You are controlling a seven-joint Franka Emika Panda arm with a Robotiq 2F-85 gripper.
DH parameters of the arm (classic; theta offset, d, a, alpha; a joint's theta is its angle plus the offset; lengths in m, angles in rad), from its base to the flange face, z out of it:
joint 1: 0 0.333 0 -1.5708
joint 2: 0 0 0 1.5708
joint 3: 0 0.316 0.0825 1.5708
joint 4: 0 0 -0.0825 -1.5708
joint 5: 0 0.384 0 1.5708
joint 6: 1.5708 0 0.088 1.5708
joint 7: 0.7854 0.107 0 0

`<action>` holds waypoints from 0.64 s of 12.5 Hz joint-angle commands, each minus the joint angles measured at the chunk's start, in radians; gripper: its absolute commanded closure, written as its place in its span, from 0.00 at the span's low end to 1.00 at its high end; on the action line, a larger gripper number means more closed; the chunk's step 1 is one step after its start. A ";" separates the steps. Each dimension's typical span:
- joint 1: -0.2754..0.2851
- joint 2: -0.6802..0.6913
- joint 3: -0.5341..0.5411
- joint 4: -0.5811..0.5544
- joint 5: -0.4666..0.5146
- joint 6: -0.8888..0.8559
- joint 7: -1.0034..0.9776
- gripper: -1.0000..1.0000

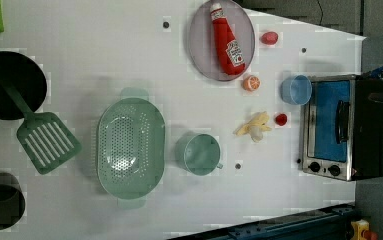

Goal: Pick banana from table and place on oven.

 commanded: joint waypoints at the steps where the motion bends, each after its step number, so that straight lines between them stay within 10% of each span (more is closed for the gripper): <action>1: -0.042 -0.465 -0.039 -0.325 -0.009 -0.179 0.047 0.21; 3: -0.041 -0.465 -0.038 -0.326 -0.009 -0.175 0.047 0.00; 8: -0.036 -0.386 -0.037 -0.341 -0.008 -0.141 0.047 0.00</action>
